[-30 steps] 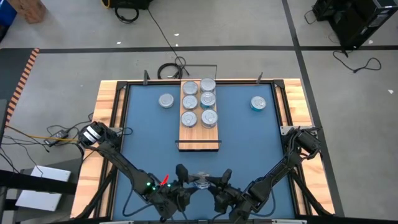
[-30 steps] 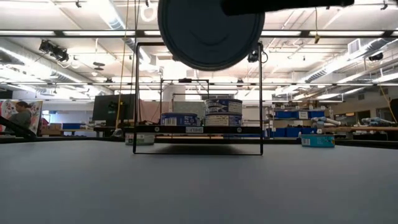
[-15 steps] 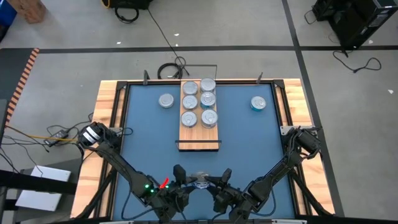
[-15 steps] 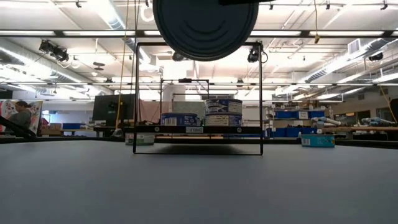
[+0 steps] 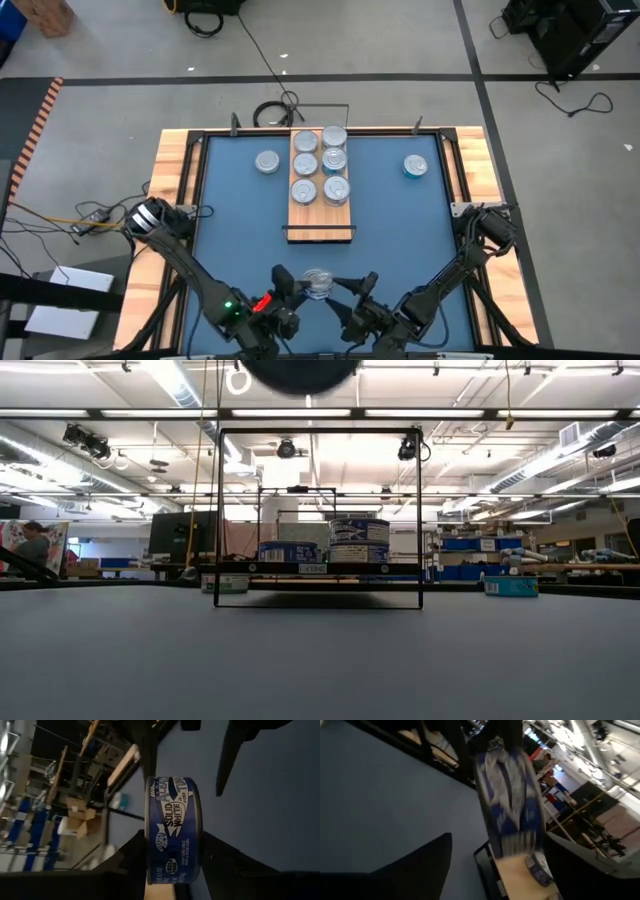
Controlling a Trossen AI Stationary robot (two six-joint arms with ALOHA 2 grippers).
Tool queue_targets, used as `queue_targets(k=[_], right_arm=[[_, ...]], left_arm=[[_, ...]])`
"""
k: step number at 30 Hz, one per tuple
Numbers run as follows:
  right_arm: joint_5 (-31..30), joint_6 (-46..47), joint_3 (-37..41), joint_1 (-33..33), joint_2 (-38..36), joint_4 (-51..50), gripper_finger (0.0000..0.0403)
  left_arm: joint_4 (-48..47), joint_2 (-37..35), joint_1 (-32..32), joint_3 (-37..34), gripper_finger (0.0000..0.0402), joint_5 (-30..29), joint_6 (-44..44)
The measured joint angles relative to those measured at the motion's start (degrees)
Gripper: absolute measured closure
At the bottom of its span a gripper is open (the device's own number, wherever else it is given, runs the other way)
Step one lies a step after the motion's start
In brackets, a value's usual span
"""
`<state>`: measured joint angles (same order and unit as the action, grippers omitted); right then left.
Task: Stack canned seafood by type on shelf
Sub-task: Stack the blue tuna can on top of the other blue tuna can on the shelf
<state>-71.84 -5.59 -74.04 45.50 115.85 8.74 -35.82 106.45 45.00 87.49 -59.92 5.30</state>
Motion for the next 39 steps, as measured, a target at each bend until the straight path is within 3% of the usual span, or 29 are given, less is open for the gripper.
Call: queue_targets(k=[3, 6, 11, 17, 22, 30, 35, 39], right_arm=[[0.81, 0.27, 0.01, 0.45, -0.02, 0.73, 0.0099], [1.44, 0.56, 0.11, 0.78, 0.07, 0.51, 0.0137], [2.35, 1.14, 0.09, 1.00, 0.07, 0.34, 0.0241], [5.36, 1.45, 0.09, 1.02, 0.07, 0.21, 0.0383], [10.98, 5.27, 0.07, 0.45, 0.07, -1.55, 0.0389], [15.94, 13.80, 0.09, -1.47, 0.09, -9.17, 0.0398], [17.00, 13.81, 0.09, -2.61, 0.09, -9.40, 0.0400], [18.29, 13.75, 0.09, -3.51, 0.09, -9.41, 0.0401]], left_arm=[[-8.01, 0.00, 0.41, 5.04, 0.0250, -5.06, -1.29], [-17.08, -0.07, 0.84, 10.40, 0.0250, -10.77, -2.55], [-33.79, -0.07, 1.38, 18.89, 0.0250, -16.03, -8.03], [-54.62, -0.12, -0.76, 22.20, 0.0250, -19.54, -24.76], [-54.21, -4.69, -2.83, 15.77, 0.0250, -19.78, -27.56], [-51.03, -20.85, -7.93, -4.93, 0.0250, -19.52, -33.96], [-39.30, -28.60, -13.39, -18.83, 0.0250, -17.81, -24.30], [-23.12, -32.45, -17.85, -27.93, 0.0250, -14.85, -9.45]])
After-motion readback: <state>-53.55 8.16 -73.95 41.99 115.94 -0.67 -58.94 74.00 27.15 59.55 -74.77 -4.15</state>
